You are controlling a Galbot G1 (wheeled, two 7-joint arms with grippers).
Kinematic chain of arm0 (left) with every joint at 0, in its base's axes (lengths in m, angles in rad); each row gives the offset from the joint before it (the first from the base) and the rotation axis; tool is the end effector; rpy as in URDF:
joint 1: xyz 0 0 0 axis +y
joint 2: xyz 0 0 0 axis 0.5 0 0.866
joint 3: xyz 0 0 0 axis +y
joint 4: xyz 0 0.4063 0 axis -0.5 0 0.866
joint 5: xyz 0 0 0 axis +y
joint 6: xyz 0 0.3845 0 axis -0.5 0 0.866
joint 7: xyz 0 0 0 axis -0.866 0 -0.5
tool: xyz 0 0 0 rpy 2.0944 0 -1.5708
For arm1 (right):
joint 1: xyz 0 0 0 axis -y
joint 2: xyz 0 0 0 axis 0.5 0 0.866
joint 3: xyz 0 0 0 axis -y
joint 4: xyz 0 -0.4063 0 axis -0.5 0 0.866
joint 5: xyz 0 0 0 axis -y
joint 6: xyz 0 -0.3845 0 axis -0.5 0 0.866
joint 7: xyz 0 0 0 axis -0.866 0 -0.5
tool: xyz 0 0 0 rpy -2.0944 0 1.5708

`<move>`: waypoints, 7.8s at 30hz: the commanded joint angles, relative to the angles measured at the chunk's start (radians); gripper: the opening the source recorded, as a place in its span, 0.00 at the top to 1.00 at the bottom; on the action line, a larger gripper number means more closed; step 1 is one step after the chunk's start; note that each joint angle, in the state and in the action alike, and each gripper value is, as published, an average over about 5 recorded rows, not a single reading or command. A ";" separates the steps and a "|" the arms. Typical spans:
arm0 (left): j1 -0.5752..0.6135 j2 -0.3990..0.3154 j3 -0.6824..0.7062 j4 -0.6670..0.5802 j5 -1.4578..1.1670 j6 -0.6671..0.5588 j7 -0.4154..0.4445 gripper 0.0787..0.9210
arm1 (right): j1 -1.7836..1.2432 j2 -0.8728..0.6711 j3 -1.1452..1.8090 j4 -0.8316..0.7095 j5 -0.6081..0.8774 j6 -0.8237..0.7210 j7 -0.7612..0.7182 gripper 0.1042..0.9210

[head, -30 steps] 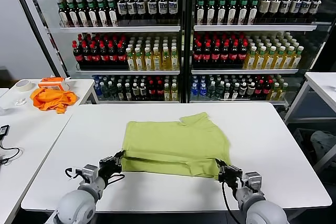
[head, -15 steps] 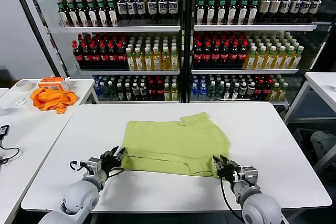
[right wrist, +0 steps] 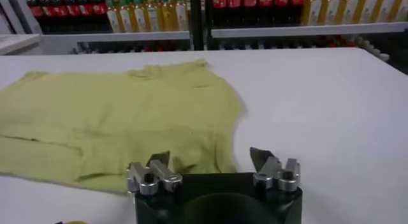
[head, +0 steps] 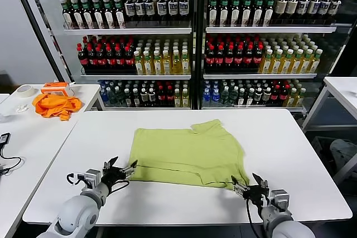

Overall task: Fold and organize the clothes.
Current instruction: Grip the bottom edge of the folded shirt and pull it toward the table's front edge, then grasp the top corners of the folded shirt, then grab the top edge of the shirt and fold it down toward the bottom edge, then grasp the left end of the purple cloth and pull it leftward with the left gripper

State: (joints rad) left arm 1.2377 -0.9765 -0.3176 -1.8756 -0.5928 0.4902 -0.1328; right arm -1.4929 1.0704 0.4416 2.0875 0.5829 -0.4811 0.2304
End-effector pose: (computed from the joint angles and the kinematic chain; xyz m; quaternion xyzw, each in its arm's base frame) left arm 0.2989 0.1007 -0.3459 -0.1056 -0.9587 -0.0280 0.2625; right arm 0.2131 -0.0798 -0.3268 0.0559 -0.9645 -0.0179 0.2576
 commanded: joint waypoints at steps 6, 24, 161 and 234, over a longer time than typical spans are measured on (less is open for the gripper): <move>0.069 0.009 -0.021 -0.069 0.013 0.086 -0.005 0.31 | -0.044 0.013 0.010 -0.019 0.020 0.049 -0.005 0.39; 0.096 0.011 -0.002 -0.067 0.014 0.080 0.003 0.92 | -0.049 0.007 -0.004 0.000 0.021 0.057 -0.003 0.98; -0.292 0.140 0.233 0.247 -0.121 -0.273 0.140 0.99 | 0.560 0.044 -0.291 -0.313 0.043 0.019 0.030 1.00; -0.055 0.093 0.118 -0.020 -0.153 -0.082 -0.222 0.33 | -0.009 0.025 -0.040 0.056 -0.190 0.033 0.012 0.32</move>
State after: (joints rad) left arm 1.1694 -0.8478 -0.2121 -1.8611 -0.7198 0.3563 -0.1871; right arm -1.4395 1.0930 0.3473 2.1136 0.4098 -0.4509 0.2445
